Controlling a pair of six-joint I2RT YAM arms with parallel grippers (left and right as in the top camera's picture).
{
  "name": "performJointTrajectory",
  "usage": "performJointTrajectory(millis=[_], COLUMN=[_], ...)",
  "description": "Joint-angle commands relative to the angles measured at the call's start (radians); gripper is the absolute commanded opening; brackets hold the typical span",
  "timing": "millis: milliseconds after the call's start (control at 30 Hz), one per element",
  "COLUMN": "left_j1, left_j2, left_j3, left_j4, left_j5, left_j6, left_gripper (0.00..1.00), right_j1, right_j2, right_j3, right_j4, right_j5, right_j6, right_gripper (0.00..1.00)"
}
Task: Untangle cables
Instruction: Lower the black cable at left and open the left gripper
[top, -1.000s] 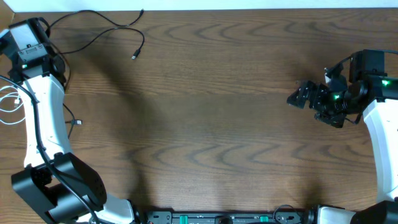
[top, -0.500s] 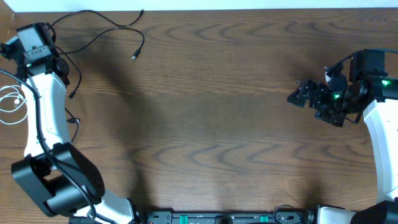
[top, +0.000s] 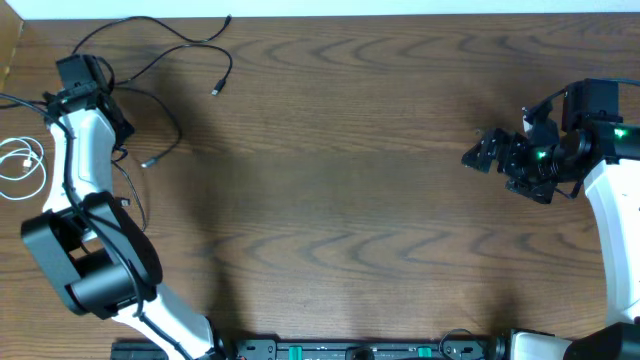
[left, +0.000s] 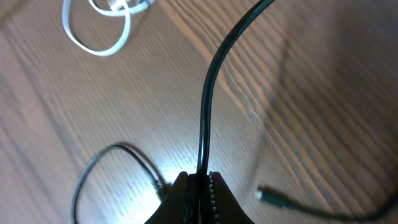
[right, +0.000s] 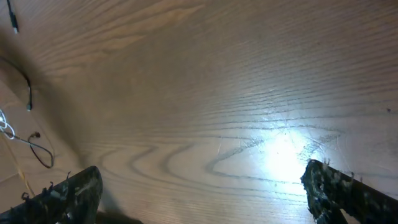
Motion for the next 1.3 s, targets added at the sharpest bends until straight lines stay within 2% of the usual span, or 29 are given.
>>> performJointTrajectory(millis=[0, 100, 133, 233, 267, 333, 467, 600, 667, 800, 867, 933, 1133, 1267], left_j1=[0.024, 0.057, 0.070, 0.104, 0.120, 0.132, 0.140, 0.122, 0.098, 0.038, 0.011, -0.010, -0.027, -0.019], left_j2=[0.055, 0.071, 0.074, 0.074, 0.072, 0.069, 0.051, 0.042, 0.045, 0.051, 0.061, 0.078, 0.143, 0.174], left_j3=[-0.007, -0.007, -0.007, -0.007, -0.006, -0.006, 0.003, 0.008, 0.006, -0.016, -0.027, -0.036, -0.039, -0.039], left_j4=[-0.002, 0.010, 0.017, 0.032, 0.032, 0.039, 0.047, 0.073, 0.072, 0.072, 0.073, 0.077, 0.089, 0.107], left_j5=[0.015, 0.018, 0.021, 0.022, 0.022, 0.051, 0.183, 0.528, 0.622, 0.563, 0.519, 0.506, 0.501, 0.399], left_j6=[-0.031, -0.031, -0.032, -0.031, -0.031, -0.031, -0.027, 0.083, 0.148, 0.192, 0.192, 0.220, 0.263, 0.280], left_gripper=[0.08, 0.08, 0.13, 0.45, 0.64, 0.73, 0.74, 0.71, 0.71, 0.71, 0.66, 0.65, 0.66, 0.66], right_j1=[0.005, 0.005, 0.005, 0.005, 0.005, 0.005, 0.005, 0.005, 0.005, 0.005, 0.006, 0.006, 0.008, 0.011], right_j2=[0.000, 0.000, 0.000, 0.000, 0.000, 0.000, 0.000, 0.000, 0.000, 0.000, 0.000, 0.000, 0.000, 0.000], right_j3=[0.004, 0.004, 0.004, 0.004, 0.004, 0.004, 0.004, 0.004, 0.004, 0.004, 0.004, 0.004, 0.004, 0.004], right_j4=[-0.010, -0.020, -0.021, -0.016, -0.014, -0.014, -0.014, -0.012, -0.005, 0.003, -0.002, -0.008, -0.029, -0.040], right_j5=[-0.003, -0.003, -0.003, -0.003, -0.003, -0.003, -0.003, -0.003, -0.003, -0.004, -0.004, -0.004, -0.004, -0.004], right_j6=[0.003, 0.002, 0.002, 0.002, 0.003, 0.003, 0.003, 0.003, 0.003, 0.003, 0.003, 0.003, 0.003, 0.003], right_gripper=[0.99, 0.99, 0.99, 0.99, 0.99, 0.99, 0.99, 0.99, 0.99, 0.99, 0.99, 0.99, 0.99, 0.99])
